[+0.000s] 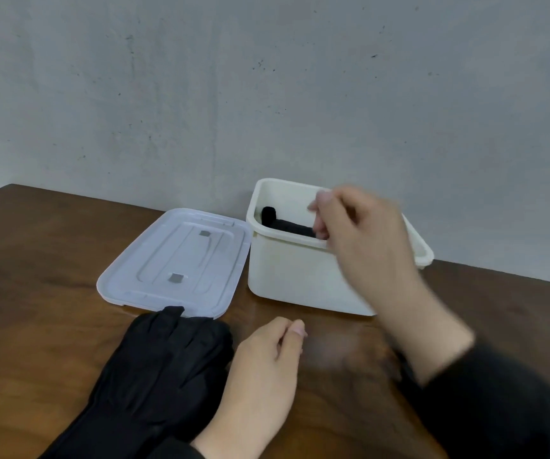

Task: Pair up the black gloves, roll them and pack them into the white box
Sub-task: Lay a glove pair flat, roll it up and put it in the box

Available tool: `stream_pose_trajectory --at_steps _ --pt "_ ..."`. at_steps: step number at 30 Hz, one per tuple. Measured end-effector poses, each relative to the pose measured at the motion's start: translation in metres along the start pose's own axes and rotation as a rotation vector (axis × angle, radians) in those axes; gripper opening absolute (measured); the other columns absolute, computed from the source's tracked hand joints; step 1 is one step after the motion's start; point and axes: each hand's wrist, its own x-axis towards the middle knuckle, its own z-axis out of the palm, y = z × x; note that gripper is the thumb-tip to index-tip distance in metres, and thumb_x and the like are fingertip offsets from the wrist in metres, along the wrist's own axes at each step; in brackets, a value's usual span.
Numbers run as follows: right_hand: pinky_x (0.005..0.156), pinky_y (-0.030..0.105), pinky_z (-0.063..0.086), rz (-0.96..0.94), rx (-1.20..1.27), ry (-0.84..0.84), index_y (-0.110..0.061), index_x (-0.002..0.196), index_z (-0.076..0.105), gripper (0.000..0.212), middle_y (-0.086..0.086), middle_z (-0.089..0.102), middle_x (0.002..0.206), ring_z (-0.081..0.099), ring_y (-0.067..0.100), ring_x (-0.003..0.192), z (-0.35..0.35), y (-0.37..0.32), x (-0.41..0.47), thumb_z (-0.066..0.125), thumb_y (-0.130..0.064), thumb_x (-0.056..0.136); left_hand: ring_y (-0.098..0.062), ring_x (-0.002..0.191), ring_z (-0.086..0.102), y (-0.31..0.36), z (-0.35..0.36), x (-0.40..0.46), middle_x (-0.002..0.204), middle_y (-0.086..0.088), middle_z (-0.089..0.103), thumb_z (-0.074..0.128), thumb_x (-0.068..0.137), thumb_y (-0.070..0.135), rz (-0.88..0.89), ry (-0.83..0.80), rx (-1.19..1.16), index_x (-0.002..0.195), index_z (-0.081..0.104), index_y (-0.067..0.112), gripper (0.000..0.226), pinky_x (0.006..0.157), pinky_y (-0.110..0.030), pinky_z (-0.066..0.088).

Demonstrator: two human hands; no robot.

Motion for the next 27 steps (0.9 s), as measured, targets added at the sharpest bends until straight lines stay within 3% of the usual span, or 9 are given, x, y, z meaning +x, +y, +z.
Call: stream_pose_trajectory --at_steps 2,6,10,13,16,19,23,25,27 --pt "0.067 0.017 0.049 0.074 0.069 0.011 -0.027 0.087 0.068 0.022 -0.01 0.068 0.085 0.063 0.002 0.076 0.009 -0.002 -0.064 0.05 -0.026 0.098 -0.003 0.068 0.06 0.002 0.0 0.0 0.073 0.007 0.066 0.034 0.103 0.046 0.028 0.017 -0.043 0.078 0.065 0.026 0.044 0.064 -0.022 0.047" --pt "0.104 0.016 0.042 0.26 0.102 -0.139 -0.044 0.131 0.053 0.036 -0.029 0.058 0.127 0.05 -0.012 0.121 0.029 0.022 -0.146 0.047 -0.022 0.103 -0.002 0.067 0.064 0.004 0.002 -0.006 0.073 0.009 0.071 0.037 0.105 0.036 0.014 -0.037 -0.113 0.072 0.067 0.028 0.045 0.064 -0.027 0.049" --pt "0.112 0.012 0.031 0.227 -0.001 -0.247 -0.042 0.145 0.042 0.045 -0.034 0.044 0.141 0.035 -0.021 0.13 0.004 0.029 -0.166 0.045 -0.023 0.105 -0.004 0.055 0.053 0.004 0.005 -0.01 0.06 0.001 0.062 0.045 0.102 0.037 0.036 -0.119 0.021 0.061 0.06 0.022 0.046 0.056 -0.035 0.045" --pt "0.105 0.008 0.036 0.102 -0.217 -0.264 -0.038 0.136 0.056 0.036 -0.03 0.056 0.129 0.047 -0.015 0.122 -0.043 0.029 -0.171 0.05 -0.028 0.102 -0.006 0.056 0.057 0.006 0.008 -0.015 0.061 0.006 0.063 0.046 0.098 0.046 0.085 -0.164 0.148 0.062 0.058 0.024 0.045 0.06 -0.028 0.048" --pt "0.095 0.006 0.039 0.064 -0.406 -0.22 -0.043 0.112 0.067 0.029 -0.031 0.062 0.113 0.057 -0.01 0.109 -0.105 0.037 -0.172 0.06 -0.022 0.094 -0.009 0.068 0.062 0.005 0.007 -0.017 0.071 0.002 0.067 0.043 0.097 0.051 0.098 -0.177 0.245 0.068 0.061 0.026 0.042 0.066 -0.027 0.051" --pt "0.077 0.01 0.045 0.194 -0.566 -0.342 -0.048 0.088 0.063 0.041 -0.029 0.059 0.11 0.061 -0.002 0.09 -0.169 0.063 -0.181 0.068 -0.007 0.087 -0.012 0.072 0.062 0.004 0.008 -0.017 0.075 0.0 0.068 0.044 0.098 0.052 0.101 -0.2 0.278 0.072 0.063 0.027 0.041 0.066 -0.028 0.051" --pt "0.086 0.001 0.037 0.22 -0.649 -0.669 -0.069 0.094 0.057 0.043 -0.047 0.031 0.134 0.041 -0.019 0.12 -0.206 0.095 -0.192 0.077 -0.032 0.084 -0.008 0.071 0.063 0.003 0.008 -0.017 0.073 0.009 0.068 0.045 0.097 0.051 0.102 -0.202 0.276 0.073 0.064 0.028 0.038 0.067 -0.027 0.052" --pt "0.088 0.001 0.036 0.218 -0.642 -0.665 -0.067 0.098 0.053 0.034 -0.051 0.023 0.135 0.036 -0.023 0.12 -0.203 0.102 -0.197 0.071 -0.04 0.087 -0.005 0.072 0.062 0.003 0.009 -0.018 0.074 0.011 0.067 0.045 0.098 0.05 0.109 -0.213 0.294 0.073 0.065 0.029 0.037 0.067 -0.025 0.051" --pt "0.087 0.002 0.037 0.205 -0.64 -0.583 -0.061 0.096 0.057 0.025 -0.045 0.036 0.129 0.044 -0.018 0.116 -0.195 0.102 -0.199 0.068 -0.039 0.089 -0.003 0.072 0.062 0.003 0.008 -0.018 0.074 0.012 0.068 0.045 0.098 0.05 0.115 -0.219 0.304 0.074 0.065 0.03 0.037 0.065 -0.022 0.05"
